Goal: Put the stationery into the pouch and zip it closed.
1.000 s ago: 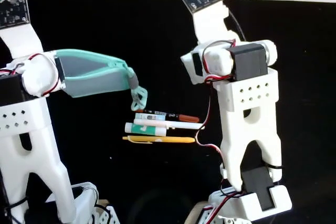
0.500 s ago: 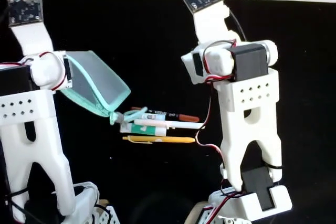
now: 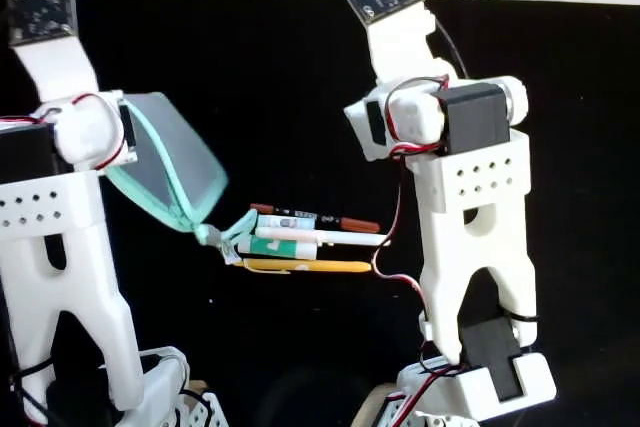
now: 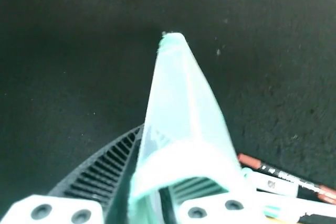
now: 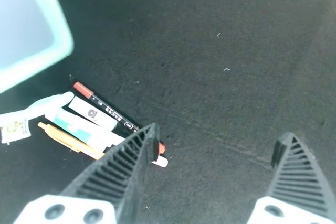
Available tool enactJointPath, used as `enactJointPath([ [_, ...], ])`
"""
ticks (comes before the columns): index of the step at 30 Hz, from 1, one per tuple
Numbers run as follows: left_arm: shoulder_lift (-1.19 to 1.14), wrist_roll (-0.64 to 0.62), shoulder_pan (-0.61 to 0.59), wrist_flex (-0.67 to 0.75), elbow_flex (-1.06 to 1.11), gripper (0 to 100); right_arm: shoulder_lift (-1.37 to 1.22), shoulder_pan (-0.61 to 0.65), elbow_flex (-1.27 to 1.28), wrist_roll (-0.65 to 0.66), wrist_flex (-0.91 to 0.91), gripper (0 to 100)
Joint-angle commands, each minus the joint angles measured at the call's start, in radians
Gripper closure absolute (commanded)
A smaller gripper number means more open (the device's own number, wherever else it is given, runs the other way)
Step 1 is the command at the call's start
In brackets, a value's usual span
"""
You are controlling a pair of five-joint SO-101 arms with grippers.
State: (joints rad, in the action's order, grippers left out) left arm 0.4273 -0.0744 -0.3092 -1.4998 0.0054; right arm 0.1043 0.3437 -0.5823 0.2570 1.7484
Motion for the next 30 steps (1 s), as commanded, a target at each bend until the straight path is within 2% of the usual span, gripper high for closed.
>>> enactJointPath([
  [1,0.015,-0.021,-0.005,-0.068,-0.116,99,0.033,-0.012,-0.002,0.006,0.012,65.6],
  [8,0.015,-0.078,-0.005,-0.195,-0.265,99,0.035,-0.012,0.027,0.006,0.012,65.6],
  [18,-0.005,-0.242,-0.001,-0.184,-0.288,99,0.035,-0.012,0.125,0.005,-0.013,65.6],
  [21,-0.076,-0.253,0.045,-0.166,-0.291,99,0.035,-0.007,0.128,0.005,-0.024,65.6],
  [25,-0.206,-0.348,0.085,-0.117,-0.312,99,0.036,0.005,0.12,0.005,-0.025,65.6],
  [30,-0.332,-0.44,0.107,-0.166,-0.456,99,0.036,0.039,0.119,0.005,-0.025,65.6],
])
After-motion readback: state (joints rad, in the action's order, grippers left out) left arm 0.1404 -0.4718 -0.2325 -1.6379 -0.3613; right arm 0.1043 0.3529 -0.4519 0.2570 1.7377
